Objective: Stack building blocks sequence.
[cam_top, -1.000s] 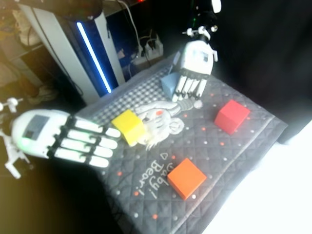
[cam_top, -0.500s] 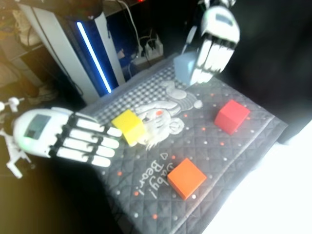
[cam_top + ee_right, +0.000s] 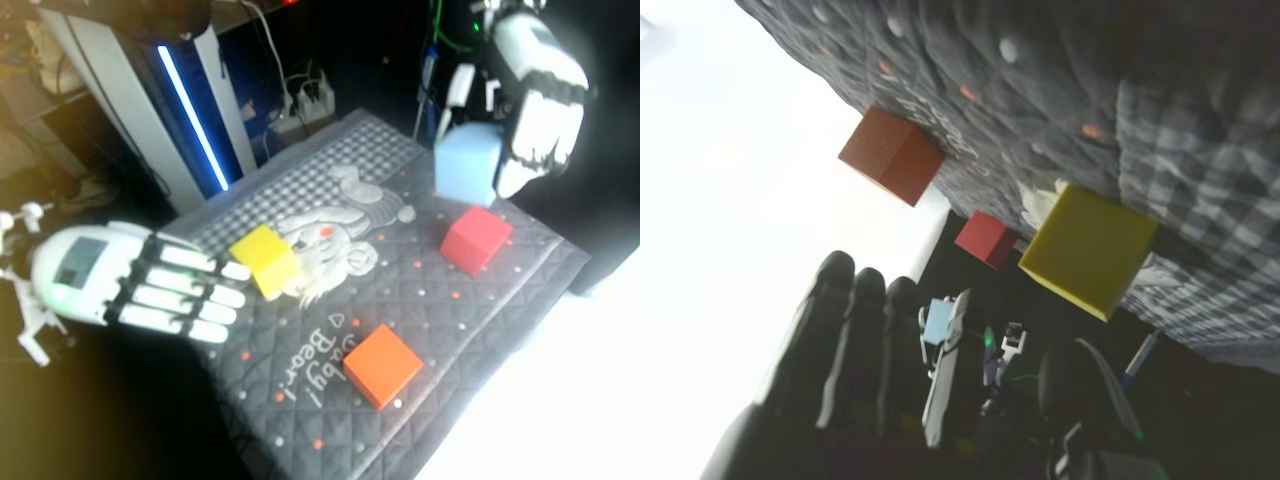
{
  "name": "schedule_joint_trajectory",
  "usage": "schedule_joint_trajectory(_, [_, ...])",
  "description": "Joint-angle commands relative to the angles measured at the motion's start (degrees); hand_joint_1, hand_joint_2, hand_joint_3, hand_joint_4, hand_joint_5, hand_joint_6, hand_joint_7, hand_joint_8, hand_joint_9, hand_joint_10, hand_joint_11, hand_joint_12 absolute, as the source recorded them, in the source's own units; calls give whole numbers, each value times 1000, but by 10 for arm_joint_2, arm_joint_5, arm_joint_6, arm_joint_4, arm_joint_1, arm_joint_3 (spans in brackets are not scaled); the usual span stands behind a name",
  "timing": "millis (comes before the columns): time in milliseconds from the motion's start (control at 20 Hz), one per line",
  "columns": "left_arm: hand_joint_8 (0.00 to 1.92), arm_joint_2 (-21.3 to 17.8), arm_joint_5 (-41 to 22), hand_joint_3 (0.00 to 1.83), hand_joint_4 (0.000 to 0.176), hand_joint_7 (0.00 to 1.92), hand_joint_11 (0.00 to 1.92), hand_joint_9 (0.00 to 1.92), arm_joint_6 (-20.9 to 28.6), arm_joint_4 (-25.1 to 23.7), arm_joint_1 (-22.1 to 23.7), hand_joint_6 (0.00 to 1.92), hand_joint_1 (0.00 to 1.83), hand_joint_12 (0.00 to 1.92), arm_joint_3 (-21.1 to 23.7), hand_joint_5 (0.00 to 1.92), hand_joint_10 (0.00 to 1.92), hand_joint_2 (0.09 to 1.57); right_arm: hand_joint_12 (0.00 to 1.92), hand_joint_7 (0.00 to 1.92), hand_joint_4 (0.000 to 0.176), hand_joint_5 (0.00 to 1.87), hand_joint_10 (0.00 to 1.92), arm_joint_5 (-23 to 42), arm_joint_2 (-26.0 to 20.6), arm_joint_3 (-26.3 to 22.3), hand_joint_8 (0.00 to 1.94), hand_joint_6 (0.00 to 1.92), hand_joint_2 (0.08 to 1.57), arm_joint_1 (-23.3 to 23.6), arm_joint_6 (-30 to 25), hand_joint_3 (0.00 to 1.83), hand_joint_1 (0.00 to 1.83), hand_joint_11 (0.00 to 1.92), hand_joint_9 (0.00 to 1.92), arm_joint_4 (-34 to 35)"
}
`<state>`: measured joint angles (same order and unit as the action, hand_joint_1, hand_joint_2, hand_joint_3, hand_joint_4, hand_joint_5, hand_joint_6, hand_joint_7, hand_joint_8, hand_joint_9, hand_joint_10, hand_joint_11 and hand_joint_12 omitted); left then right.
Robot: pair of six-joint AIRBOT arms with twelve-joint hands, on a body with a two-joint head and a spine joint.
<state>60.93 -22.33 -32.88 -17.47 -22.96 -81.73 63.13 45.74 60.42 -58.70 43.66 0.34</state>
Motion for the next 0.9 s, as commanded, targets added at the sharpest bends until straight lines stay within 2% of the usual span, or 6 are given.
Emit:
schedule_joint_trajectory(0, [408, 0, -37, 0, 13, 1322, 1003, 1187, 2, 14, 11, 580, 1276, 1208, -6, 1200, 678, 1010, 13, 193, 144, 432, 2, 70, -2, 4, 0, 0, 1323, 6, -1, 2, 365, 156, 130, 14])
schedule_joint_trajectory(100, [270, 2, -8, 0, 0, 1337, 962, 1163, -22, 21, 11, 286, 1398, 1137, -12, 1264, 991, 1003, 20, 200, 161, 437, 6, 70, -1, 4, 2, 2, 1319, 6, -1, 0, 395, 175, 145, 14])
schedule_joint_trajectory(450, [359, 24, 13, 2, 0, 1307, 937, 1166, -34, 45, 11, 61, 1408, 1210, -40, 1341, 1021, 1002, 0, 223, 163, 455, 3, 67, 3, 4, 3, 4, 1297, 4, -1, 0, 425, 83, 156, 14])
schedule_joint_trajectory(650, [563, 39, 17, 4, 0, 1182, 894, 1068, -34, 51, 12, 347, 1400, 1172, -54, 1197, 1126, 1036, 7, 226, 141, 451, 3, 67, 4, 4, 2, 1, 1298, 4, -1, 0, 420, 46, 141, 14])
schedule_joint_trajectory(750, [720, 46, 17, 0, 0, 1231, 902, 1174, -34, 51, 12, 286, 1295, 1217, -58, 1279, 638, 1012, 1, 227, 136, 452, 1, 67, 4, 4, 1, 1, 1304, 4, -1, 0, 434, 30, 139, 14])
schedule_joint_trajectory(850, [284, 50, 20, 0, 0, 1338, 900, 1153, -35, 51, 12, 138, 1400, 1135, -62, 1320, 1007, 1002, 13, 220, 135, 450, 0, 67, 5, 5, 0, 0, 1298, 4, -1, 0, 421, 59, 136, 14])
